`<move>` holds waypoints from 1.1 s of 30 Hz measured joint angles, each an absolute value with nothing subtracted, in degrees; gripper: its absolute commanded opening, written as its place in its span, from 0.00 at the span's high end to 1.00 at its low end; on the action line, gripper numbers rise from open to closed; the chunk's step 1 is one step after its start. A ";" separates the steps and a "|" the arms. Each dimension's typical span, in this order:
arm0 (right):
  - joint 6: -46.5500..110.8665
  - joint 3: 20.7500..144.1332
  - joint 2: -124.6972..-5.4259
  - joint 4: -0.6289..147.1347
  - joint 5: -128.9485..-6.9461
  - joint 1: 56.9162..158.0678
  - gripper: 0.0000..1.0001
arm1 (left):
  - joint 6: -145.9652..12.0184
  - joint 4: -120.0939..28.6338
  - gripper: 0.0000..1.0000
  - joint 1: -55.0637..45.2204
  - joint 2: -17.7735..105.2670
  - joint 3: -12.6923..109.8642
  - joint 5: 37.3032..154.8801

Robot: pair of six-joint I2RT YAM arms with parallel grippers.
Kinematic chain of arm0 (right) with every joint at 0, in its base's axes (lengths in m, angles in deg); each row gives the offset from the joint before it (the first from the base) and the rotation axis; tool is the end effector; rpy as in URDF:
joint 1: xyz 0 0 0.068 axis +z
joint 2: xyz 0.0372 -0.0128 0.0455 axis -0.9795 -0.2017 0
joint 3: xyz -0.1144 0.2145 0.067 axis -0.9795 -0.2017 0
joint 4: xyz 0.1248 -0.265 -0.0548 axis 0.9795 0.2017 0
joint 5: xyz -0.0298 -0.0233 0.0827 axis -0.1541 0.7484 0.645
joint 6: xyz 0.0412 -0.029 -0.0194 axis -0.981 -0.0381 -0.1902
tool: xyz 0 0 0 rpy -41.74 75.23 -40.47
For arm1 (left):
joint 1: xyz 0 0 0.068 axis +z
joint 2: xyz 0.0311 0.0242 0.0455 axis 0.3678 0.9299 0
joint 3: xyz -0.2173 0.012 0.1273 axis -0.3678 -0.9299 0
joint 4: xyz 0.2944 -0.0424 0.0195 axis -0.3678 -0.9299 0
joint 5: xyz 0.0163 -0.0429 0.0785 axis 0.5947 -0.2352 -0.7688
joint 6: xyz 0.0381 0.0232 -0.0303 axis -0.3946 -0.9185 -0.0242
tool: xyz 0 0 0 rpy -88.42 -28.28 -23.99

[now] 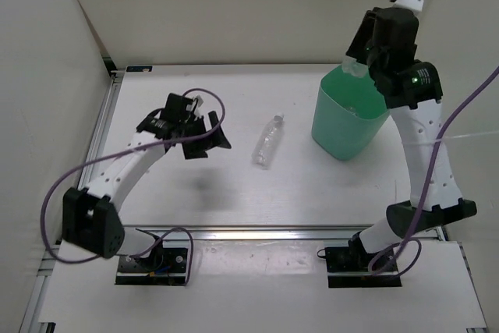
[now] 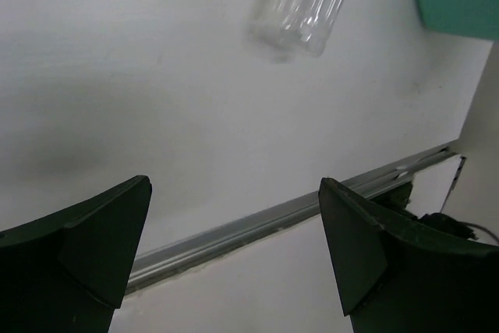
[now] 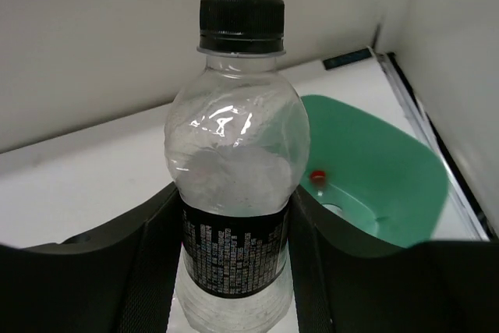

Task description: Put the plastic bottles in the bin

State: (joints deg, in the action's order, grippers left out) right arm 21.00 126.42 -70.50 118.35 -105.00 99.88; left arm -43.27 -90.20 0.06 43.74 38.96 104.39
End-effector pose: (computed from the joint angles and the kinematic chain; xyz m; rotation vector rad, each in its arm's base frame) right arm 0.2975 0.0984 0.5378 0.3090 1.7348 0.0408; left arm 0.2853 -0.1232 0.2548 -0.1974 2.6426 -0.7333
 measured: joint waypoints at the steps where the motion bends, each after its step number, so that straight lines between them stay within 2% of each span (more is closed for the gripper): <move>1: 21.02 126.31 -70.96 118.44 -104.80 97.26 0.48 | -43.16 -89.77 0.00 0.23 46.95 41.56 105.41; 2: 20.86 125.94 -71.66 118.83 -104.19 95.05 0.36 | -43.16 -89.72 0.00 0.23 50.12 44.58 106.33; 3: 20.21 125.22 -72.51 119.16 -103.42 93.24 0.16 | -43.20 -89.15 0.00 0.10 53.00 47.46 107.01; 6: 18.33 121.57 -74.55 120.19 -99.84 88.63 0.00 | -43.57 -88.32 0.00 -0.44 60.02 56.60 108.41; 10: 14.46 117.20 -75.99 123.18 -94.46 84.89 0.00 | -43.72 -86.92 0.00 -2.08 68.24 67.48 108.32; 20: 8.69 114.64 -71.66 126.52 -86.35 84.80 0.00 | -49.65 -85.92 0.00 -13.82 91.69 86.32 98.31; 24: 7.84 115.19 -70.59 126.50 -83.95 84.80 0.00 | -51.99 -86.23 0.00 -16.29 97.29 87.59 96.65; 32: 7.62 114.84 -70.35 126.55 -82.07 84.82 0.00 | -53.80 -86.97 0.00 -15.02 103.06 89.01 93.13; 33: 7.62 114.44 -70.20 126.57 -81.94 84.82 0.00 | -53.93 -87.06 0.04 -14.87 103.06 89.32 93.35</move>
State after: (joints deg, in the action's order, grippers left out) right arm 7.62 114.44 -70.20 126.57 -81.94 84.82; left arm -53.93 -87.06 -14.87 103.06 89.32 93.35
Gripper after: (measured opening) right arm 0.996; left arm 0.997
